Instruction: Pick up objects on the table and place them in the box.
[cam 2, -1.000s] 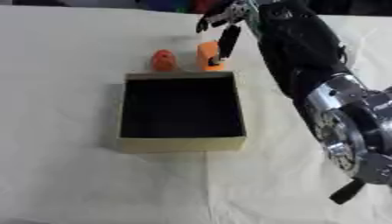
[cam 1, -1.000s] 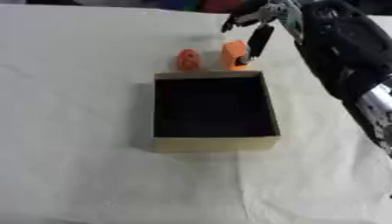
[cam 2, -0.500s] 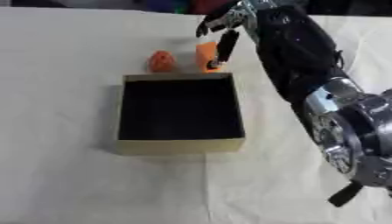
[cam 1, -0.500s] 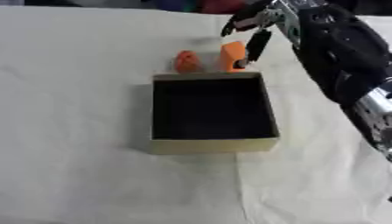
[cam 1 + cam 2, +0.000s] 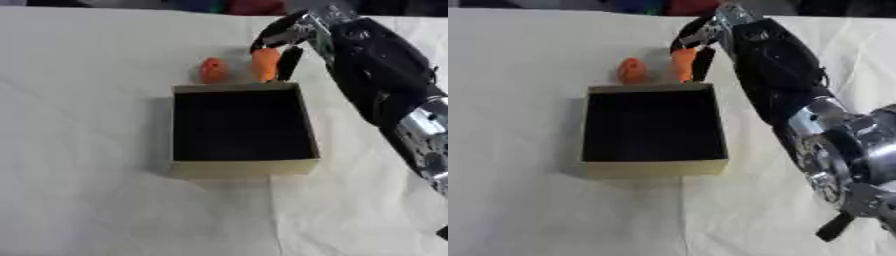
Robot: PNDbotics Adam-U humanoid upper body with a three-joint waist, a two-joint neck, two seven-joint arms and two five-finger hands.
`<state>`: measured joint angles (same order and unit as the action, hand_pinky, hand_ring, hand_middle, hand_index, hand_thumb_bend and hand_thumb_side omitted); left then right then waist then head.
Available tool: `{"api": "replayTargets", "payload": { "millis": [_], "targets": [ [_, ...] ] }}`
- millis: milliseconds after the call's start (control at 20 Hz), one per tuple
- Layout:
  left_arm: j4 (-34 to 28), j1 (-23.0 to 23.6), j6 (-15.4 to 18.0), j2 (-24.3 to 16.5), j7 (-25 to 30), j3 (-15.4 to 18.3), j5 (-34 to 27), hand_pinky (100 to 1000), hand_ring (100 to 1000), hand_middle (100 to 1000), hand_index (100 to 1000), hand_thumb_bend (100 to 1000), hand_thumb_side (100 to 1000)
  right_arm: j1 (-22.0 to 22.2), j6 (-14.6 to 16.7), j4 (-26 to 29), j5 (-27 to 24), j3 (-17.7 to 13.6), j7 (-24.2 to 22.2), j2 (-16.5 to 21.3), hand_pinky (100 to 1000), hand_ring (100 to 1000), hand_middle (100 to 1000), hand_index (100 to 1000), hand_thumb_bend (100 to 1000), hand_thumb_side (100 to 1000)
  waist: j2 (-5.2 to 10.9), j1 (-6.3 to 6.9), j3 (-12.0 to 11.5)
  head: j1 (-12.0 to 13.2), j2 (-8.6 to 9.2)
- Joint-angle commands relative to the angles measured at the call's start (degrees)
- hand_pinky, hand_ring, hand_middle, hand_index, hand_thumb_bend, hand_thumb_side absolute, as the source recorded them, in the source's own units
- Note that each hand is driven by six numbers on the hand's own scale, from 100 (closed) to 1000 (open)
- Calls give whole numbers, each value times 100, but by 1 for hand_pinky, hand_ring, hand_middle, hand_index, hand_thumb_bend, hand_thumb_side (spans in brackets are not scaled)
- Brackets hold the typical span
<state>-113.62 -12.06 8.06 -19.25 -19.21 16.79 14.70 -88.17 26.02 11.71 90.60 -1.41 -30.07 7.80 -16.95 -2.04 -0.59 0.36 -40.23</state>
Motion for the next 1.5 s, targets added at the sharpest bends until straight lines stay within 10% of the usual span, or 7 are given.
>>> {"api": "replayTargets", "payload": {
  "millis": [50, 200, 400, 1000, 1500],
  "targets": [
    [-98, -53, 1, -104, 27, 31, 18, 768, 549, 639, 769, 100, 840, -91, -25, 34, 63, -35, 103, 91, 863, 904, 872, 914, 303, 455, 95, 43, -3, -18, 40],
    [-98, -52, 1, -95, 34, 29, 13, 768, 550, 640, 769, 100, 841, -81, 74, 222, -156, -109, 384, 61, 817, 835, 722, 780, 100, 434, 93, 56, 2, -30, 26],
    [-98, -47, -5, -87, 45, 27, 7, 769, 550, 641, 769, 100, 842, -62, 228, 573, -631, -189, 820, 33, 790, 775, 556, 638, 100, 462, 100, 64, 18, -34, 3],
    [-98, -17, -33, -128, 37, 53, -4, 768, 552, 641, 769, 100, 835, -146, 383, 1573, -1552, -206, 486, 229, 781, 753, 550, 626, 100, 426, 212, 75, 129, 8, -79],
    [-98, 4, -54, -191, 8, 78, -5, 768, 554, 642, 768, 100, 834, 302, 1796, 2637, -2972, 786, -65, 952, 737, 734, 558, 634, 100, 414, 301, 36, 344, 227, -180]
  ]
}}
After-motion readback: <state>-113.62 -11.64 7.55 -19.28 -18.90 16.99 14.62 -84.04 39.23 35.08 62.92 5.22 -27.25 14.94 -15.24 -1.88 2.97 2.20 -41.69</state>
